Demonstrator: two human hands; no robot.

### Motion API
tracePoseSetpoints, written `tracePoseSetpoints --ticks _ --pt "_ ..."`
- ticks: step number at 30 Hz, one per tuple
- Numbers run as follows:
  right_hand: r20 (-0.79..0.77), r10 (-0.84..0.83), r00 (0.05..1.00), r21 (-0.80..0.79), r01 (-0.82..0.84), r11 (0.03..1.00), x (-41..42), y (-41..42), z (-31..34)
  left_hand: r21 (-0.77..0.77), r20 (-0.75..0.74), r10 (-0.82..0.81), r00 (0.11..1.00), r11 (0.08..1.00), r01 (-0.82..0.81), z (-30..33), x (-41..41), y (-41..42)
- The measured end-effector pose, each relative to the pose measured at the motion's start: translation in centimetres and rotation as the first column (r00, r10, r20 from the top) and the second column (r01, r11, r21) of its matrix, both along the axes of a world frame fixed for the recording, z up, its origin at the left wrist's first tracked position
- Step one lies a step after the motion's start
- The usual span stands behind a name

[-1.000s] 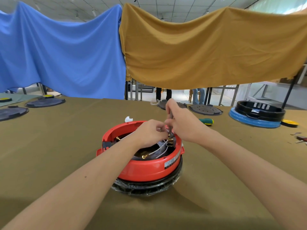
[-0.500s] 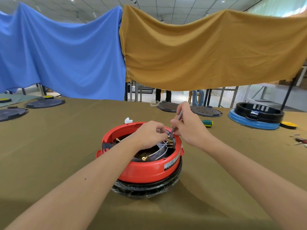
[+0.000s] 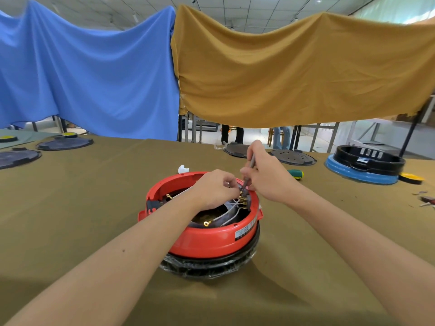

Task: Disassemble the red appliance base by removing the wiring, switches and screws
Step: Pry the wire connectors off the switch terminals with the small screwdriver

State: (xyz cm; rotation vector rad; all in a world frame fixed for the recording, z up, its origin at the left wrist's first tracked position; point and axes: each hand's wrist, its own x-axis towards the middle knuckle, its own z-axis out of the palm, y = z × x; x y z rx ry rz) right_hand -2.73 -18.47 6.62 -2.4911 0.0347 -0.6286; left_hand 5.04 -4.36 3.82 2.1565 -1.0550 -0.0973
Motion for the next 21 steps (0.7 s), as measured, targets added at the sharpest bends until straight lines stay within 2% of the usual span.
tracePoseSetpoints --ticks 6,9,11,13,15,18,19,21 --pt "-0.094 -0.034 0.995 0.359 0.065 0.931 0.2 -1.1 0.2 0.004 0.019 -0.002 1.0 1.0 0.002 0.0 0.0 -0.1" --pt "-0.08 -0.031 0.996 0.4 0.061 0.915 0.2 -1.1 0.0 0.005 0.02 0.002 1.0 1.0 -0.002 0.0 0.0 -0.1" --pt "-0.044 -0.042 0.998 0.337 0.054 0.94 0.0 -0.9 -0.2 0.007 0.022 -0.004 1.0 1.0 0.003 0.0 0.0 0.0" --pt "0.018 -0.026 1.0 0.195 0.022 0.981 -0.3 -0.6 -0.5 0.002 0.023 -0.007 1.0 1.0 0.007 0.0 0.0 0.0" --pt "0.056 0.017 0.998 -0.046 -0.014 0.999 -0.6 0.0 -0.9 -0.003 0.011 -0.004 1.0 1.0 0.004 -0.1 0.0 0.0" --pt "0.045 0.066 0.997 -0.362 -0.045 0.931 -0.9 1.0 -1.5 -0.014 -0.033 -0.026 0.999 1.0 0.025 -0.1 0.0 0.0" --pt "0.041 0.071 0.997 -0.405 -0.048 0.913 -0.9 1.1 -1.6 -0.02 -0.043 -0.032 0.999 0.999 0.031 0.0 0.0 0.0" --pt "0.043 0.055 0.998 -0.377 -0.034 0.926 -0.7 1.1 -1.4 -0.011 -0.04 -0.027 0.999 1.0 0.026 0.0 -0.1 0.1"
